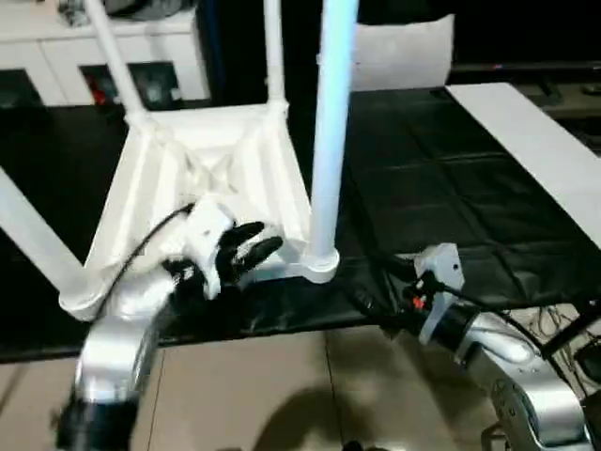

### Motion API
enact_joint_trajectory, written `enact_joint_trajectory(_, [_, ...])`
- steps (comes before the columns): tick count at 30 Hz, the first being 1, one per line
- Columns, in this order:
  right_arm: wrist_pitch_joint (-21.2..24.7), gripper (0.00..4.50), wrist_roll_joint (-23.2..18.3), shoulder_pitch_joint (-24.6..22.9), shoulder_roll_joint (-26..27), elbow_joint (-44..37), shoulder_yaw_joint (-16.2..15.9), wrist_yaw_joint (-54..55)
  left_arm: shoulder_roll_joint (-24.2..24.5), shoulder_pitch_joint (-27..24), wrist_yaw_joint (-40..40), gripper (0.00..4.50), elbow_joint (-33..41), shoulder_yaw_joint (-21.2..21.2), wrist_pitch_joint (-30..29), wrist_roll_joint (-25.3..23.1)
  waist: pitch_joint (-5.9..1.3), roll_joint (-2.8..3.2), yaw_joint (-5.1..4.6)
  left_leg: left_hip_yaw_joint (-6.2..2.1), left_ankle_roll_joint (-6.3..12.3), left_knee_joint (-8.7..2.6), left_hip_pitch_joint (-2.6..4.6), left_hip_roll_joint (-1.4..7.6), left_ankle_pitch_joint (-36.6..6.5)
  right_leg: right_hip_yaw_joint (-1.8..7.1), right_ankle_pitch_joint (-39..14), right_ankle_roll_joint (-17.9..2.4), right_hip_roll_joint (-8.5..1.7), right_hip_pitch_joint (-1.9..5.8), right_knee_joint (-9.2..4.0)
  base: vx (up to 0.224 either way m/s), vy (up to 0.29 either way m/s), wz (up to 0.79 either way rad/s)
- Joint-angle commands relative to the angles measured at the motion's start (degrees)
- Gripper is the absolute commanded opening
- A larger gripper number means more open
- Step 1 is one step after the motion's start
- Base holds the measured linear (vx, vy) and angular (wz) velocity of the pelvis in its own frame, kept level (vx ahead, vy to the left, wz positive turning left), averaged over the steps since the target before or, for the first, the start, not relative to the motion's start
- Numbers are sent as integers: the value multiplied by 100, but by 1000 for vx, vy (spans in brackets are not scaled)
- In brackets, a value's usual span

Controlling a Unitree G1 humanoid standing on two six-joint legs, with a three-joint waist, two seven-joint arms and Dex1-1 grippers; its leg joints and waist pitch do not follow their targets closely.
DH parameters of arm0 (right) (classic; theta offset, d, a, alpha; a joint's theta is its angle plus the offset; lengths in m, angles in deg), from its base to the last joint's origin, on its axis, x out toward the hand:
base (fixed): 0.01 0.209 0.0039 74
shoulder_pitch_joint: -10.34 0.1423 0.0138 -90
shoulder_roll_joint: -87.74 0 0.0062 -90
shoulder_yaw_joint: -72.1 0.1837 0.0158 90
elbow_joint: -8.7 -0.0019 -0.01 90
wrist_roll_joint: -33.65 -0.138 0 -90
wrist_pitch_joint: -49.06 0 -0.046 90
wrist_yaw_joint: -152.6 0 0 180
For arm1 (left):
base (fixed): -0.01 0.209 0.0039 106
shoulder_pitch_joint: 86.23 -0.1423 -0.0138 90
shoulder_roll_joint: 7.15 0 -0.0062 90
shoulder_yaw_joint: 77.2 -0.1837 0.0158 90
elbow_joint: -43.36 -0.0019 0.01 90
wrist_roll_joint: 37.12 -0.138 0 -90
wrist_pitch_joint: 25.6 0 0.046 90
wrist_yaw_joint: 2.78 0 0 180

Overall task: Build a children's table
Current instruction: Move to table

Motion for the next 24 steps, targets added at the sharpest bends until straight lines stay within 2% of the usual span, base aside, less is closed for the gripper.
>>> enact_joint_trajectory(1, [32,450,134,-68,-33,-197,-72,157,-169,-374,-589,221,383,214,178,-195,-231,20,-80,-45,425,-646,-65,294,-3073,309,-3144,495,-302,381,-241,0,0,0])
enact_joint_trajectory(2, [33,450,166,-91,-20,-220,-119,178,-189,-587,-676,221,539,158,202,-281,-225,-15,-108,-23,390,-605,-49,235,-3112,316,-3314,523,-317,353,-280,0,0,0])
enact_joint_trajectory(3, [22,450,241,-88,-49,-233,-235,144,-178,-809,-737,226,709,56,165,-398,-158,-60,-250,162,314,-206,161,-185,-2712,-78,-4539,950,-298,92,-801,0,0,0])
enact_joint_trajectory(4, [9,450,258,-85,-44,-224,-255,146,-189,-840,-762,232,722,50,150,-419,-179,-35,-303,186,320,-124,170,-245,-2526,-195,-4631,1091,-312,102,-881,0,0,0])
enact_joint_trajectory(5, [-16,450,289,-79,-35,-206,-295,149,-211,-900,-811,243,749,38,121,-460,-202,5,-337,175,368,-128,169,-215,-2518,-259,-4513,1131,-291,133,-885,0,0,0])
enact_joint_trajectory(6, [-77,450,344,-46,-5,-131,-336,168,-345,-1023,-1051,256,858,96,29,-506,-210,24,-251,-202,466,-534,-529,42,-2928,-336,-3733,1018,-461,832,-201,0,0,0])
enact_joint_trajectory(7, [-140,450,381,-11,22,-52,-386,177,-542,-1226,-1406,264,1064,169,-138,-567,-214,31,-153,-648,601,-913,-775,336,-3566,717,-1900,277,-434,797,1052,0,0,0])
enact_joint_trajectory(8, [-142,450,378,-9,20,-48,-394,172,-568,-1259,-1454,264,1102,174,-166,-577,-249,59,-53,-613,520,-882,-596,147,-3600,886,-2130,139,-390,596,1062,14,-50,54])
enact_joint_trajectory(9, [-131,450,337,-5,10,-49,-398,137,-634,-1381,-1585,276,1209,168,-277,-632,-54,-302,-126,-209,197,419,53,-604,-2171,401,-6228,405,-930,-146,-476,-13,-59,68])
enact_joint_trajectory(10, [-114,450,296,-6,3,-55,-393,120,-671,-1461,-1694,276,1294,150,-374,-642,-93,-376,-179,-131,234,714,14,-645,-1480,290,-6673,535,-1066,-142,-602,-13,-59,68])
enact_joint_trajectory(11, [-96,450,262,-9,3,-51,-382,107,-709,-1491,-1745,288,1315,158,-401,-616,-112,-274,-181,-134,239,764,-31,-592,-1183,168,-6547,485,-1154,13,-579,-32,-12,44])
enact_joint_trajectory(12, [-103,450,180,-25,39,-32,-333,103,-785,-1541,-1875,288,1325,194,-425,-573,-107,-78,-183,-107,265,199,169,-306,-1573,261,-5348,368,-918,160,-423,-2,27,46])
enact_joint_trajectory(13, [-117,450,154,-32,59,-23,-313,107,-804,-1555,-1917,297,1320,208,-427,-568,-55,-184,-191,-179,236,74,12,-265,-1994,142,-4915,419,-738,209,-296,-2,27,46])
enact_joint_trajectory(14, [-127,450,171,-23,54,-10,-319,113,-802,-1559,-1952,301,1287,230,-367,-591,-135,-41,-142,-229,183,-87,-5,-178,-2192,185,-4294,372,-611,306,-225,16,0,37])
enact_joint_trajectory(15, [-141,450,208,-6,30,9,-347,117,-797,-1566,-2013,301,1229,267,-251,-640,-161,-29,-113,-281,202,-252,-70,-51,-2297,287,-3266,311,-541,366,-139,0,0,0])
enact_joint_trajectory(16, [-200,450,233,-7,48,27,-339,158,-800,-1556,-2014,315,1194,272,-182,-638,-212,57,-57,-288,226,-333,-109,46,-2131,391,-2488,97,-545,432,-65,0,0,0])
enact_joint_trajectory(17, [-254,450,254,-11,71,45,-330,188,-810,-1550,-2028,325,1191,268,-167,-638,-224,7,-74,-291,243,-356,-170,53,-2007,430,-2221,26,-531,455,-22,0,0,0])
enact_joint_trajectory(18, [-274,450,257,-20,95,67,-323,205,-814,-1543,-2044,332,1175,252,-210,-648,-215,-9,-60,-263,212,-399,-219,36,-2010,486,-2176,-85,-525,453,1,-2,59,-1])
enact_joint_trajectory(19, [-274,450,257,-20,95,67,-323,205,-814,-1543,-2044,337,1175,252,-210,-648,-204,29,-58,-244,176,-408,-190,25,-2175,513,-2322,-126,-524,414,-2,-2,59,-1])
enact_joint_trajectory(20, [-339,450,294,-48,102,90,-326,222,-829,-1541,-2078,346,1164,241,-236,-669,-229,0,-89,-223,161,-399,-217,-9,-2155,559,-2376,-192,-544,427,9,22,58,-4])
enact_joint_trajectory(21, [-374,450,281,-87,105,90,-325,231,-843,-1563,-2122,370,1200,220,-307,-674,-257,-23,-79,-183,244,-385,-266,-49,-1919,629,-2304,-251,-572,446,24,0,0,0])
enact_joint_trajectory(22, [-393,450,272,-111,111,74,-319,237,-825,-1595,-2123,377,1231,199,-333,-654,-278,-24,-37,-117,441,-355,-259,-98,-1555,711,-2278,-419,-634,434,29,0,0,0])
enact_joint_trajectory(23, [-396,450,254,-126,123,61,-308,244,-809,-1622,-2124,377,1255,186,-363,-639,-324,-56,-7,-50,733,-310,-325,-161,-1003,793,-2056,-602,-701,493,39,0,0,0])
enact_joint_trajectory(24, [-392,450,238,-130,126,55,-305,244,-800,-1634,-2124,392,1261,185,-369,-631,-344,-66,18,-21,891,-276,-358,-183,-714,833,-1919,-690,-749,519,43,0,0,0])
